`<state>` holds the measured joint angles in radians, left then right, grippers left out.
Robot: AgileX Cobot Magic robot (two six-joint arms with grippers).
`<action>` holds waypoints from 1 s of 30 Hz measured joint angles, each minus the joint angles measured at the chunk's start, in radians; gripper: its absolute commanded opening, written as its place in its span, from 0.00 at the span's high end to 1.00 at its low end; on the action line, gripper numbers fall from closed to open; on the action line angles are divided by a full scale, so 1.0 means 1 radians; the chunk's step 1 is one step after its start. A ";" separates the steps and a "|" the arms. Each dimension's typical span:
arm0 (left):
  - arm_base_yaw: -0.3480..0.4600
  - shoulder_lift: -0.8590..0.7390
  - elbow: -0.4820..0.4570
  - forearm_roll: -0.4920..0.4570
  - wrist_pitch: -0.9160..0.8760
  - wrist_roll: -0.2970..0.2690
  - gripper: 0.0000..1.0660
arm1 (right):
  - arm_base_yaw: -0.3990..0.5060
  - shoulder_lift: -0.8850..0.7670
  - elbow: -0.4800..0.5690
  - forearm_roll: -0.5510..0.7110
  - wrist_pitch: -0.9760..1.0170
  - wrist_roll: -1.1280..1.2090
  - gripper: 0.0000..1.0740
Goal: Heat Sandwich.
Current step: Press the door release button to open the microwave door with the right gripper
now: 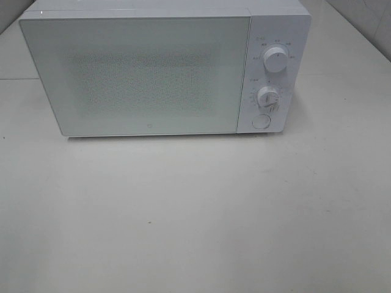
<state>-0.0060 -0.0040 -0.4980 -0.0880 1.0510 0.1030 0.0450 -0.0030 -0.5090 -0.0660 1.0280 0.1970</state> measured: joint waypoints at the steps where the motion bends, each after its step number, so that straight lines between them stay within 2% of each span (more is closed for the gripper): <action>1: 0.000 0.000 0.000 0.000 0.000 0.000 0.08 | 0.000 0.000 0.000 0.000 0.000 0.000 0.29; 13: 0.000 0.000 0.000 0.000 0.000 0.000 0.08 | 0.000 0.000 -0.017 0.000 -0.023 0.000 0.29; 22: 0.000 0.000 0.000 0.000 -0.001 0.000 0.08 | 0.000 0.105 -0.028 0.000 -0.226 0.000 0.29; 30: 0.000 0.000 0.000 0.000 -0.001 0.000 0.08 | 0.000 0.250 0.027 0.000 -0.466 0.000 0.29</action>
<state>-0.0060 -0.0040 -0.4980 -0.0880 1.0500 0.1030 0.0450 0.2470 -0.4820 -0.0660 0.5620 0.1970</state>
